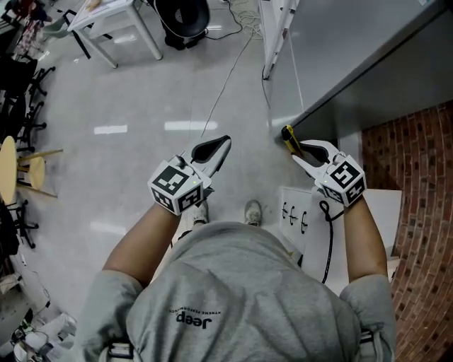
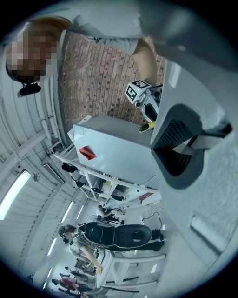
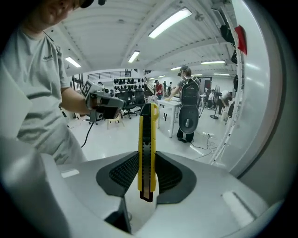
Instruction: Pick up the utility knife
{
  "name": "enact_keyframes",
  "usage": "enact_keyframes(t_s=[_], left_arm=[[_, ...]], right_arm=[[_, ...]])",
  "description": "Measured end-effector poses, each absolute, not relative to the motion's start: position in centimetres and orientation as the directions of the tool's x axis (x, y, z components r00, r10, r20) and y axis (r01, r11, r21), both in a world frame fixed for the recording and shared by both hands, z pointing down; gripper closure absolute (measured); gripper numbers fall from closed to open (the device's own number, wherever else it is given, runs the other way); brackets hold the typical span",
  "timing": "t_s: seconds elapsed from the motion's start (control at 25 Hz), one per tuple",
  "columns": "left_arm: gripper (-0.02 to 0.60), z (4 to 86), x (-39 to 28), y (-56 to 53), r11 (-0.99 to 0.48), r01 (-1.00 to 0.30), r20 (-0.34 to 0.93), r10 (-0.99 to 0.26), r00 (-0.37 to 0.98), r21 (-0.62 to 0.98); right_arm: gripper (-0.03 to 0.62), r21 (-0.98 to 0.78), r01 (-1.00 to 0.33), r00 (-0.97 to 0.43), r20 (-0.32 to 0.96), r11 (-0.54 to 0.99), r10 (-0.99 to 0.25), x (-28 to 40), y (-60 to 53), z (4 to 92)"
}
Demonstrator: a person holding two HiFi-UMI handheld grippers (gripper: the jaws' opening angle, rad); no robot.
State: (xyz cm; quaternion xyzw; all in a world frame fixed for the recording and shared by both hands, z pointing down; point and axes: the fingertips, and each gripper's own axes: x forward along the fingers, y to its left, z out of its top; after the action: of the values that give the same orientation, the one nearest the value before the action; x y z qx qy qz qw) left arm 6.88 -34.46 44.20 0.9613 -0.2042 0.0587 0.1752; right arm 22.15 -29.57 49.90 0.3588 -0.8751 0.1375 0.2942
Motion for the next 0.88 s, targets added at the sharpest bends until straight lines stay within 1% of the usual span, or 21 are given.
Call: enact_keyframes(t_s=[0.28,0.52,0.88], left_arm=[[0.583,41.4,1.8,-36.3,-0.828,-0.476,0.141,-0.455,0.879,0.297],[0.583,39.6,-1.1,-37.3,-0.816,-0.505,0.118,-0.493,0.862,0.282],[0.583,38.0,-3.8,-37.8,-0.797,-0.538,0.098,-0.533,0.84,0.275]], right_arm=[[0.47,-0.096,-0.744,-0.624,0.454,0.662,-0.636,18.4,-32.9,45.1],[0.468,-0.19,-0.762,-0.645,0.314,0.62,-0.697,16.3,-34.2,41.7],[0.47,-0.31,-0.693,-0.713,0.162,0.651,-0.682,12.7,-34.5,38.1]])
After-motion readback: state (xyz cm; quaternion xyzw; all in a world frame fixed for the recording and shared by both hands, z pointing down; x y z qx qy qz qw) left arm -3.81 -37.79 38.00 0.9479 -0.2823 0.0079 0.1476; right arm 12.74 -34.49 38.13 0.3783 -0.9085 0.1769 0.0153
